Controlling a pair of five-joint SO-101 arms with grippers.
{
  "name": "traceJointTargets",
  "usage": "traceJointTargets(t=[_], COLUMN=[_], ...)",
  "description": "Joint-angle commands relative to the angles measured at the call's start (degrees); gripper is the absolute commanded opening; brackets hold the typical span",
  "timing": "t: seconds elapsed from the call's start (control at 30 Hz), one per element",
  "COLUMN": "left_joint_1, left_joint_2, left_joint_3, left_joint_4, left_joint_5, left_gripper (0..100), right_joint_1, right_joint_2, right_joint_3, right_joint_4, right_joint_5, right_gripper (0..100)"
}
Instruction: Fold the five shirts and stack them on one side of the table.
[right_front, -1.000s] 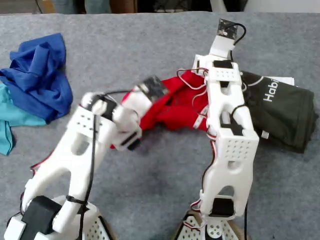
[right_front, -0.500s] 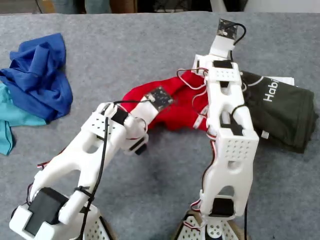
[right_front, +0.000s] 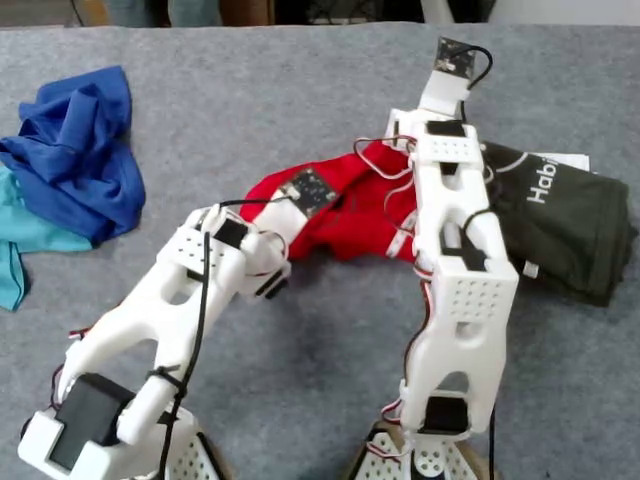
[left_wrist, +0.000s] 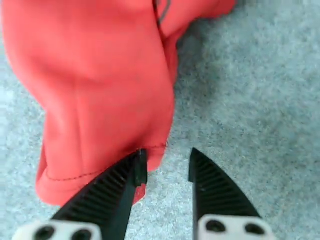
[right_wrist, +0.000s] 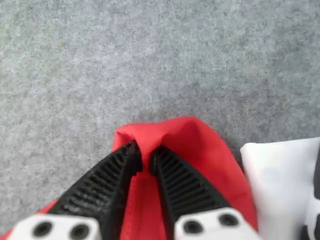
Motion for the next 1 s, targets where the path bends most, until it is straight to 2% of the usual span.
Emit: traceJointTargets(t=[0.0,0.23,0.37,0.77,0.83,0.97], left_joint_1=[-0.22,-0.31,-0.04,-0.13,0.04,-0.40], left_joint_2=[-0.18,-0.18,-0.18,-0.70,-0.70,-0.70], left_joint_3=[0.48,0.66,0.31,0.22,0.13,-0.22], left_joint_4=[-1.41,-1.32,-1.32,-1.14,-0.53,0.35], left_joint_5=[0.53,0.53,0.53,0.70,0.44,0.70], left_gripper=[14,13,2,3,4,16], right_joint_1=[0.79,0.79,0.79,0.79,0.79,0.79], right_joint_2=[-0.84,-0.84,-0.84,-1.10,-1.10,-1.10], right_joint_3=[-2.86,-2.77,-2.77,-2.86,-2.86,-2.77], right_joint_4=[-0.79,-0.79,-0.79,-0.70,-0.70,-0.70], right_joint_5=[0.09,0.09,0.09,0.09,0.09,0.09], right_gripper=[1.5,1.5,1.5,1.5,1.5,1.5])
